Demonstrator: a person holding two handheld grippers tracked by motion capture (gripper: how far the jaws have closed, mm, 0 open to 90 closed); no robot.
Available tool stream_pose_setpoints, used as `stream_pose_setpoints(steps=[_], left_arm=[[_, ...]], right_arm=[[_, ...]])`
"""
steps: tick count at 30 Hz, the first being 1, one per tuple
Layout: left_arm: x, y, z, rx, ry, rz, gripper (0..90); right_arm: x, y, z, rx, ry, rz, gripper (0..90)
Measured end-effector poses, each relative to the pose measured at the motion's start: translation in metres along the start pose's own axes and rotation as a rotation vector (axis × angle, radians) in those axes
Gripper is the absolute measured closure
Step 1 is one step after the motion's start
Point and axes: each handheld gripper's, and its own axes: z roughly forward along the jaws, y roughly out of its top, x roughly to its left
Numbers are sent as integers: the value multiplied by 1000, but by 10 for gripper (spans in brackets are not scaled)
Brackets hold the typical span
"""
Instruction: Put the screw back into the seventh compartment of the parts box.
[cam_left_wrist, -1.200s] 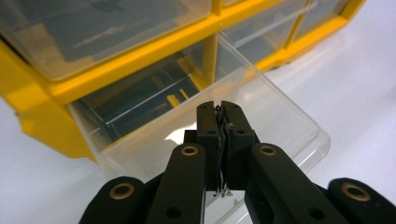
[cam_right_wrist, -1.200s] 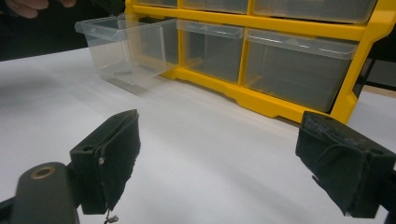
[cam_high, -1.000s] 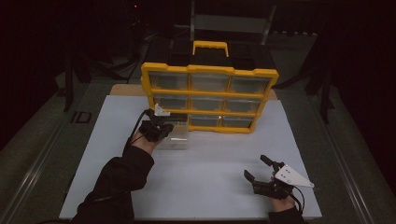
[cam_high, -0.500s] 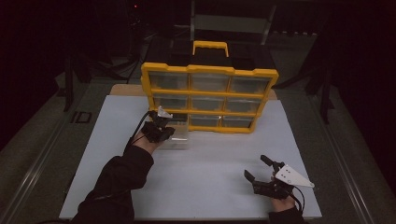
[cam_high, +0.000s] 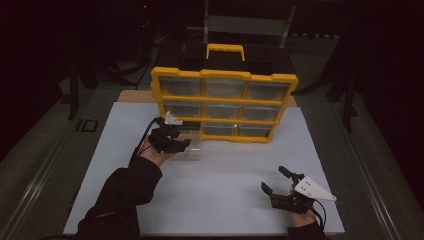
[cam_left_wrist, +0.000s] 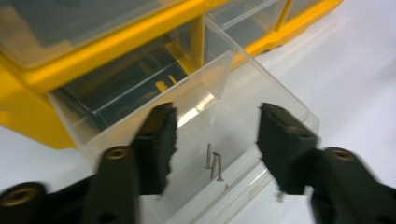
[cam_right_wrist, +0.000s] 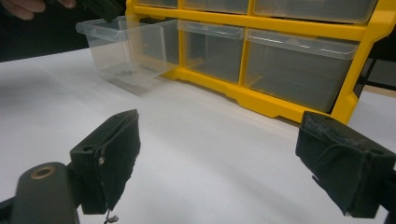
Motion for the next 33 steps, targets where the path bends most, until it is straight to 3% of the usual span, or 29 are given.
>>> stream_pose_setpoints(steps=[9, 14, 18, 19, 26, 33], left_arm=[[-4, 0, -17, -45, -24, 3, 177], [-1, -4, -26, -76, -32, -4, 120], [6, -8, -35, -108, -92, -31, 9], [7, -9, -37, -119, -81, -38, 7], [10, -21, -50, -175, -134, -62, 0], [9, -42, -56, -210, -123, -51, 0]], right_arm=[[0, 0, 0, 2, 1, 1, 135], [0, 0, 0, 0, 2, 3, 135], [-1, 0, 0, 0, 2, 5, 135], [-1, 0, 0, 0, 2, 4, 135], [-1, -1, 0, -3, 6, 9, 135], [-2, -1, -1, -3, 5, 9, 135]])
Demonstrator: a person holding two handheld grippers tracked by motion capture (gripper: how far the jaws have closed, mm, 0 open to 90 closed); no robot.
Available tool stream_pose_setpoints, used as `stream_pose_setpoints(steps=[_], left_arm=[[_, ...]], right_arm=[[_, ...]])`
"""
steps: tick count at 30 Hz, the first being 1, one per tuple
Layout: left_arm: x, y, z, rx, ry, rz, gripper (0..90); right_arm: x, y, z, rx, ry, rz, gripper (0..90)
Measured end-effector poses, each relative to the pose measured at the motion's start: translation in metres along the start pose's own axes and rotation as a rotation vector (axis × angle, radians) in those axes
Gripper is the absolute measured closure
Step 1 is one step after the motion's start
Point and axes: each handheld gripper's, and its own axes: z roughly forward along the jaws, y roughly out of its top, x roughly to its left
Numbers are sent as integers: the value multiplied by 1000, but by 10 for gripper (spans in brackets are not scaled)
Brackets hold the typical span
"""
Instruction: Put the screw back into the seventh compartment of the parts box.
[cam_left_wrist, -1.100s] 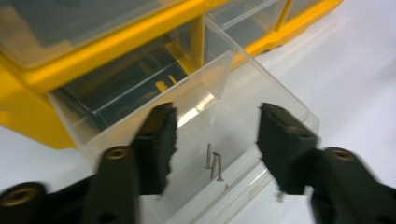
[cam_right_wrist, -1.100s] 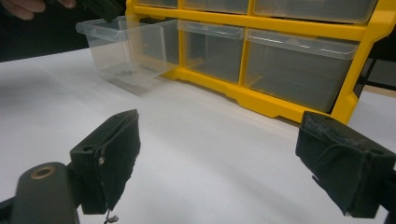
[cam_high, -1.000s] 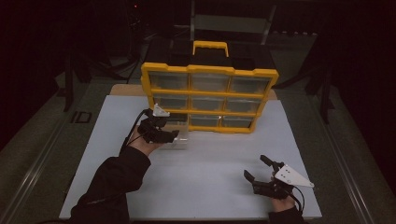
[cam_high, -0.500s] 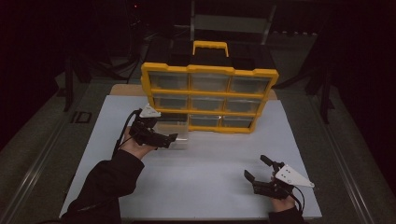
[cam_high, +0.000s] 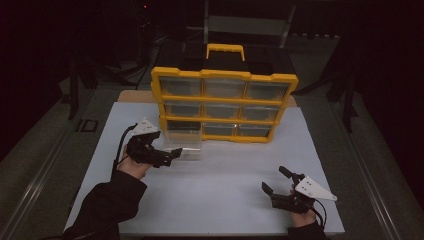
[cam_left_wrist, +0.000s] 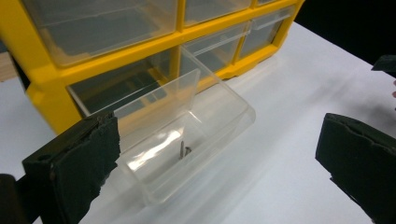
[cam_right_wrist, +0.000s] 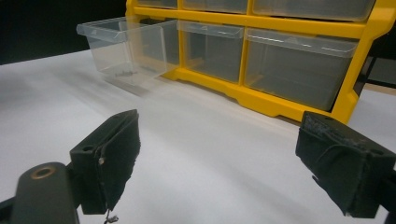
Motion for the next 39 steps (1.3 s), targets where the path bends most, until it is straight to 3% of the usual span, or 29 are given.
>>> stream_pose_setpoints(steps=[6, 19, 32, 39], left_arm=[[1, -19, -13, -21, -1, 19, 0], [-1, -70, -32, -58, -66, 28, 0], [4, -120, -28, -105, -105, 19, 0], [8, -136, -23, -81, -108, 18, 0]], right_arm=[[0, 0, 0, 3, 0, 2, 135], [2, 1, 0, 2, -3, -5, 135], [2, 1, 0, 4, -4, -6, 135], [1, 1, 0, 3, -2, -8, 135]])
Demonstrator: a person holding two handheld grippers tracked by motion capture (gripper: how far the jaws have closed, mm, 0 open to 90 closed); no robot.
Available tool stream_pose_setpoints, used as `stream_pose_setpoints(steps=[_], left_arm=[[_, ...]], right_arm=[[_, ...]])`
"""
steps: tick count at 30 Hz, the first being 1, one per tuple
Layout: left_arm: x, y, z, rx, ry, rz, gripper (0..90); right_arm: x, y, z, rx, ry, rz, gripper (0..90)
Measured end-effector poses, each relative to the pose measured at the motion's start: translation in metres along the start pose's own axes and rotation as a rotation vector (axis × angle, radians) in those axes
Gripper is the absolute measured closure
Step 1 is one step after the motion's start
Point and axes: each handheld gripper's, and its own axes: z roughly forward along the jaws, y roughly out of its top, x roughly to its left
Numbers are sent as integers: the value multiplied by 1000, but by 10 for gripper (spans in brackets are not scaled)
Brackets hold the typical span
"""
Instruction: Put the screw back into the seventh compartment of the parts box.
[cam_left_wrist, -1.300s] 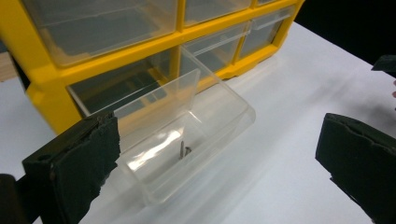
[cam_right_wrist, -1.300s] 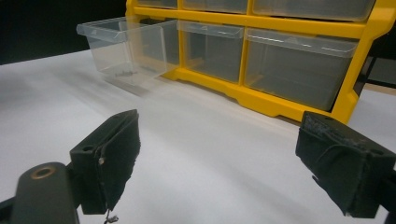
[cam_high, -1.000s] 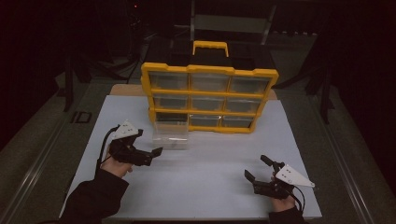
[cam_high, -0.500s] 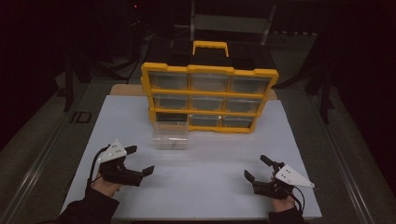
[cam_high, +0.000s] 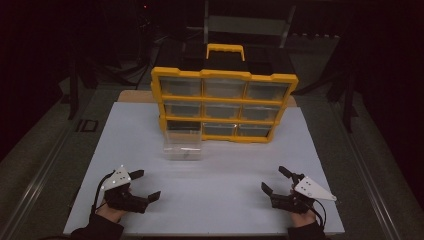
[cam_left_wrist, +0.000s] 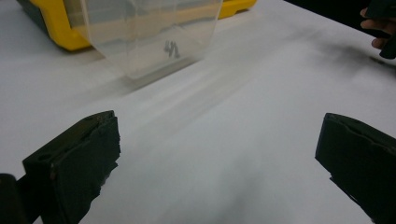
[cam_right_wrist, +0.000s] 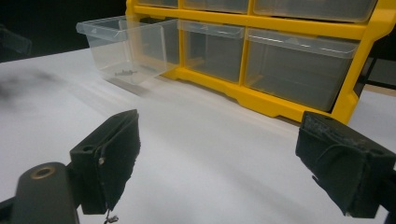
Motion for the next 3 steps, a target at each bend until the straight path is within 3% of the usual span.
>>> stream_pose_setpoints(steps=[3], left_arm=[[-1, 1, -2, -22, -8, 0, 0]], right_arm=[[0, 0, 0, 1, 1, 1, 135]])
